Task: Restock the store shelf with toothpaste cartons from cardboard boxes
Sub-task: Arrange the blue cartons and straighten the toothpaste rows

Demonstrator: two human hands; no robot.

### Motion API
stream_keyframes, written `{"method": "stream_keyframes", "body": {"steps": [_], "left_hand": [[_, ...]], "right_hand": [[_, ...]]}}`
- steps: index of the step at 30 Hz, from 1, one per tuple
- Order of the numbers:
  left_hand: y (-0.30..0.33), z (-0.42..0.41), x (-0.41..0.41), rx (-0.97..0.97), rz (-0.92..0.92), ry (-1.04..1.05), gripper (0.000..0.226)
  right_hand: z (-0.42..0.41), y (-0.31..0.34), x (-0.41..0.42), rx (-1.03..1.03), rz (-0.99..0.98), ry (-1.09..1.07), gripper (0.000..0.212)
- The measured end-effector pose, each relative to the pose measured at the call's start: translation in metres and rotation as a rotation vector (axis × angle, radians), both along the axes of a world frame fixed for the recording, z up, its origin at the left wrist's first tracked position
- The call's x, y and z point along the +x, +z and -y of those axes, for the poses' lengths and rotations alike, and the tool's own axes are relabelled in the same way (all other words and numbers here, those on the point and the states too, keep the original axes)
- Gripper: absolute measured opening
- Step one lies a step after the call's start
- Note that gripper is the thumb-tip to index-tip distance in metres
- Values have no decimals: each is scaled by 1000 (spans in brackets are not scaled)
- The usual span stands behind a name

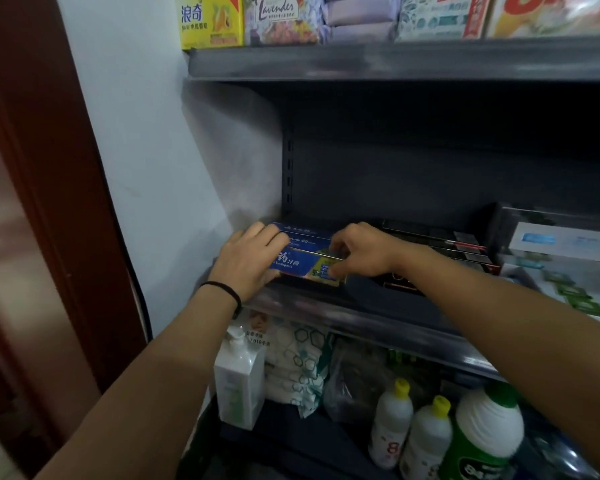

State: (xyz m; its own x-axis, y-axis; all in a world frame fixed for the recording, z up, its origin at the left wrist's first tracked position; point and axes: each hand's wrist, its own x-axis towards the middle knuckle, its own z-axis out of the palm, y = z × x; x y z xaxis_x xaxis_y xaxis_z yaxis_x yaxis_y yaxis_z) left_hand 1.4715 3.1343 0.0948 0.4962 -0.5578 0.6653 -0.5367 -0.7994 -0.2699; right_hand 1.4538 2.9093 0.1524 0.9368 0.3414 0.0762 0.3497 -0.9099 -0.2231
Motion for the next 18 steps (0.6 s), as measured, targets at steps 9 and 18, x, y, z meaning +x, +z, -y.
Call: {"method": "stream_keyframes", "body": {"steps": [9,18], "left_hand": [[21,-28,19,-192,-389,7,48],[9,-18,35,-131,-489,55,44]], "right_hand": [[14,2,-4,40,99,-42,36],[17,-21,2,-35,106,-63,34]]}}
